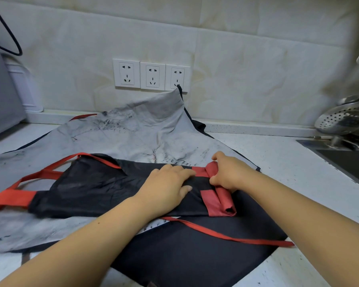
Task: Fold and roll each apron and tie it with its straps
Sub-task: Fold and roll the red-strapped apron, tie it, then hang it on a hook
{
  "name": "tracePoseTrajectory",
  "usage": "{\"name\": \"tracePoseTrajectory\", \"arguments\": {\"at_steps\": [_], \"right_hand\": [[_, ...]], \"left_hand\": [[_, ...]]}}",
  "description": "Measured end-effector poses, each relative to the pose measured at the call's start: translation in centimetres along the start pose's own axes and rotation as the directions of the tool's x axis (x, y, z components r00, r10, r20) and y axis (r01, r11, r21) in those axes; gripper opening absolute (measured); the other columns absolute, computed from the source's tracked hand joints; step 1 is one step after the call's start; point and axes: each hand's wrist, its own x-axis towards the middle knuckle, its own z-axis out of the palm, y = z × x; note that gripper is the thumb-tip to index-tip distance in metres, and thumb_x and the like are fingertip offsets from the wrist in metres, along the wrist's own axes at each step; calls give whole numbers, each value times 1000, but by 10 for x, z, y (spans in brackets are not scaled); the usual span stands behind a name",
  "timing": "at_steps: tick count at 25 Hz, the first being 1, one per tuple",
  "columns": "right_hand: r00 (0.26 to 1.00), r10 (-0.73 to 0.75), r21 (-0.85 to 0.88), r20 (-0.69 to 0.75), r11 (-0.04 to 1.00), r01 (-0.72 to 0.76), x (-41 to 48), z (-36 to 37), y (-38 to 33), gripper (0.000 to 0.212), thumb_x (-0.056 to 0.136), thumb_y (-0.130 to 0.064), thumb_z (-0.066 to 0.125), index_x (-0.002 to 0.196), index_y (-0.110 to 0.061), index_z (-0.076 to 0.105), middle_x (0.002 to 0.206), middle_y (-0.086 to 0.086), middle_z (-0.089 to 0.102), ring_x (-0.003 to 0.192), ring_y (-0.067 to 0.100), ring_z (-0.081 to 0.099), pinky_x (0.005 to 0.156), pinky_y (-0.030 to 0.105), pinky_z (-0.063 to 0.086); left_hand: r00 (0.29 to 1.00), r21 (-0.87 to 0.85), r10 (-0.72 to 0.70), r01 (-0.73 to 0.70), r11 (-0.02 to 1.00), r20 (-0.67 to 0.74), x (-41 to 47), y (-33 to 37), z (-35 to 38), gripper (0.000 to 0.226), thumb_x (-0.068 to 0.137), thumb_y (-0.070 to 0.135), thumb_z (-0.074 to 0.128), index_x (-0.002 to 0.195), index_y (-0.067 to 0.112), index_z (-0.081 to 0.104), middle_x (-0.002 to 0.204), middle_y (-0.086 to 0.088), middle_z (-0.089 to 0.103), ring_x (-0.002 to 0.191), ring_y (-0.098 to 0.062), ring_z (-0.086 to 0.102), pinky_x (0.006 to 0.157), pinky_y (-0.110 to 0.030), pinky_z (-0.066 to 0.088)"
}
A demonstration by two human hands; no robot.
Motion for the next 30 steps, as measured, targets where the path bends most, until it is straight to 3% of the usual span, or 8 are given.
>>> {"name": "tracePoseTrajectory", "arguments": {"at_steps": [6,10,14,17,20,23,25,30], "right_hand": [[999,-48,0,-16,999,48,-5,3,4,65,82,-28,65,140,-24,35,112,4,58,78,20,53,61,27,40],[999,-43,35,17,998,42,-4,2,5,64,83,-27,64,140,-24,35,101,0,54,71,18,52,57,25,42],[999,-52,-34,-12,998,52,-4,2,0,61,83,-23,64,136,-17,36,100,5,56,83,24,56,68,32,48],[985,-124,-204,-117,974,98,-10,12,-13,43,84,-11,57,122,-8,39,96,7,55,84,29,57,60,33,41],[962,-219,-330,-161,931,157,-13,24,-25,29,88,-11,51,116,-6,44,112,12,56,98,33,59,65,33,36],[983,-184,110,-1,977,183,-5,5,-18,18,93,-14,47,99,-4,61,93,12,65,80,27,64,67,30,50],[983,-102,488,155,873,13,-4,-8,-10,9,93,-3,51,96,-7,58,77,10,62,56,18,60,55,24,53],[947,58,498,316,840,-217,4,-4,4,23,85,-6,70,104,-7,57,73,10,55,47,17,53,45,26,51]], "left_hand": [[999,22,-2,1,1000,49,-1,-15,-10,31,94,53,47,109,27,55,113,12,51,109,-14,46,92,-33,38],[998,-80,-51,49,996,-35,2,-8,-15,18,98,45,46,89,30,43,94,9,58,90,-17,54,71,-31,36],[987,-84,-127,119,989,-101,9,-5,-7,14,97,40,51,91,28,49,94,8,63,90,-16,56,66,-30,31],[980,-168,-175,158,973,-92,10,-9,-3,15,92,34,60,106,29,57,96,12,63,93,-12,56,70,-29,37],[979,-25,-69,66,998,-193,12,-8,5,20,88,33,65,108,32,61,106,9,55,101,-18,48,81,-31,38],[990,-39,-50,46,998,-128,15,-8,8,22,94,28,58,112,34,69,107,7,53,106,-18,48,82,-29,41],[994,-120,-92,84,989,-59,15,-10,9,25,96,27,55,115,35,69,109,7,55,107,-15,54,84,-30,47],[992,-121,-83,71,990,-95,9,-12,4,28,95,34,54,121,32,65,105,8,62,97,-14,59,85,-29,47]]}}
